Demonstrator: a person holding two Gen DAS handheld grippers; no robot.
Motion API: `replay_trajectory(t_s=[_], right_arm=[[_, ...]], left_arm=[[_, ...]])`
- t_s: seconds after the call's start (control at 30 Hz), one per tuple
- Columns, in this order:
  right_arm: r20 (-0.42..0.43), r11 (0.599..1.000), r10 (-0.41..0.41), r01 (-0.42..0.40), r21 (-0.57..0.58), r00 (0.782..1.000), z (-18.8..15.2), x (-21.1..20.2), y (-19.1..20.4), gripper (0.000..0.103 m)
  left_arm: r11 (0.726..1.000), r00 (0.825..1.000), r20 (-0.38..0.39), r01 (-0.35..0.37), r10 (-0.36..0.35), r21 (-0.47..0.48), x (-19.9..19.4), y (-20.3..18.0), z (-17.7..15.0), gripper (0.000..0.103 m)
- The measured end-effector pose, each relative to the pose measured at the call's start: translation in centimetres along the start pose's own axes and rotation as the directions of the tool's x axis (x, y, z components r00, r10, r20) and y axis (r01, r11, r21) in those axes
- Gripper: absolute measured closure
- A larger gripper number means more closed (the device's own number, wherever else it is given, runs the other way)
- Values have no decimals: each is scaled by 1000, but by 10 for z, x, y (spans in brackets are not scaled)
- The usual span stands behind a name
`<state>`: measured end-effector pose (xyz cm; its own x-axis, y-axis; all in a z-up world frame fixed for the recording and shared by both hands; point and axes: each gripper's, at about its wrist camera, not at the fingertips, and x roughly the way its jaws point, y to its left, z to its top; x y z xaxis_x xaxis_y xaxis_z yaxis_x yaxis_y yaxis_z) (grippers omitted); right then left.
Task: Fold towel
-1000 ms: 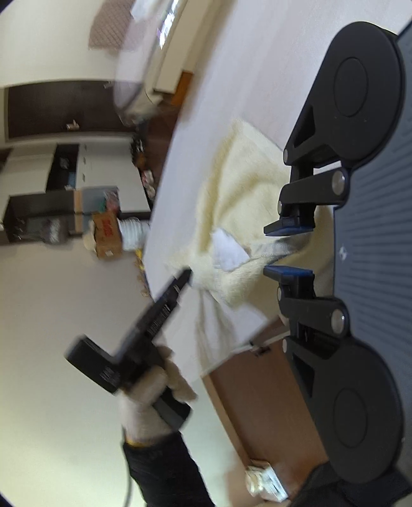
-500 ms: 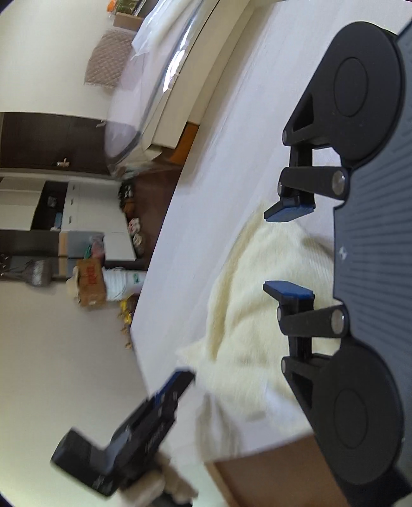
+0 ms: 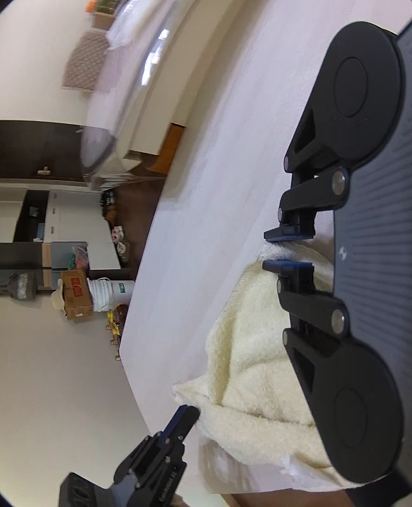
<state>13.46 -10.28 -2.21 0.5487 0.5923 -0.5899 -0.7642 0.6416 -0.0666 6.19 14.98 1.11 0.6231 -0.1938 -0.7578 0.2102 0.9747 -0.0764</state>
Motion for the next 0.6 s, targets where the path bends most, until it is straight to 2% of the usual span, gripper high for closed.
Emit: replay_trajectory(t_s=[0.1,0.23,0.33,0.47,0.6], right_arm=[[89,996,-85,85,10,992,6,-29,-5,90],[162,977,-214,209,48,963,12,-55,-21,90],[143,967,-255,247,67,956,5,-58,-29,90],[82,972,-231,226,65,970,-9,-51,-30,89],[50,973,-224,220,71,973,-16,-48,-28,87]], left_arm=[[1000,999,26,-18,18,-1,-11,1,1,99],[999,999,30,-31,31,8,-24,-2,-2,102],[1000,1000,-7,-25,25,16,-26,-7,-15,102],[1000,998,-62,-2,3,21,-23,-11,-27,101],[1000,1000,-12,-13,13,6,-20,-1,-4,97]])
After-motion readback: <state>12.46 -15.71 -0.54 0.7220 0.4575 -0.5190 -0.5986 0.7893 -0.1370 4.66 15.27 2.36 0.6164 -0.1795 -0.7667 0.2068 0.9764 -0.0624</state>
